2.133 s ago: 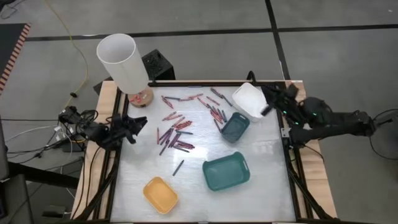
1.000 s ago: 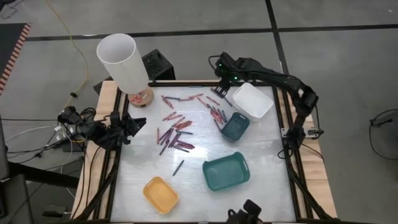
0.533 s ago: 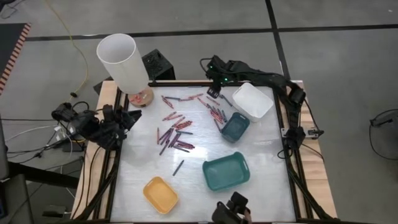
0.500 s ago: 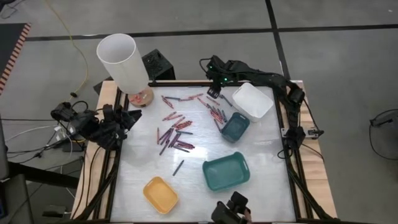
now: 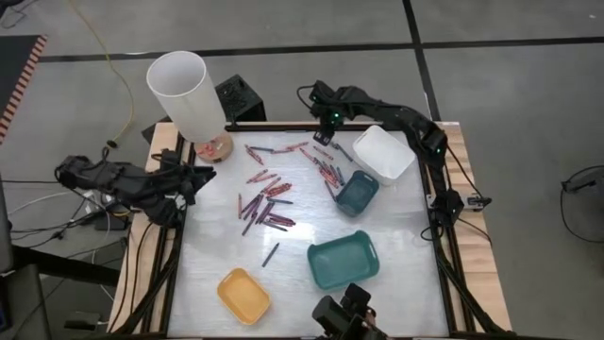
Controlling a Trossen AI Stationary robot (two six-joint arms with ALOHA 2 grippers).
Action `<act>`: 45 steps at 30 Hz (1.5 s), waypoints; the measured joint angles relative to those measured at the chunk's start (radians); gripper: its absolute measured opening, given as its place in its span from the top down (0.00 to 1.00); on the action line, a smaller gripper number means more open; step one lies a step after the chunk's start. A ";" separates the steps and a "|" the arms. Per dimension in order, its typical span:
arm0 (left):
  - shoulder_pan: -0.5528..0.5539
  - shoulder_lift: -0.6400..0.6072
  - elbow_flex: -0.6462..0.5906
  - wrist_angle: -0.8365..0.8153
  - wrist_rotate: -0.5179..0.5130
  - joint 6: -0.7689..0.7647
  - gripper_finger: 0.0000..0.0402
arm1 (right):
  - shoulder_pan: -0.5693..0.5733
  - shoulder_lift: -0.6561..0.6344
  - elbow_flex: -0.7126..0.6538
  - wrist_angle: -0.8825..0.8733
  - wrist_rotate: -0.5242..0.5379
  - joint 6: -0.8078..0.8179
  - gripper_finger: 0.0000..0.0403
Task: Sort crayons
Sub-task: Put the blue crayon into the white bin
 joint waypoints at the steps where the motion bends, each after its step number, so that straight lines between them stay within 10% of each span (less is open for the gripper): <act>1: 0.028 0.003 0.000 -0.015 0.029 -0.014 0.72 | -0.001 0.000 0.000 0.000 0.000 0.001 0.45; 14: 0.414 0.340 0.032 0.194 0.686 0.134 0.72 | 0.021 0.000 -0.002 -0.040 -0.008 0.036 0.45; 29: 0.775 0.750 0.215 0.113 0.963 0.445 0.72 | -0.006 -0.001 -0.002 -0.067 -0.012 0.015 0.45; 45: 0.801 0.732 0.215 0.054 0.969 0.520 0.72 | -0.035 -0.001 -0.183 0.051 -0.015 0.055 0.45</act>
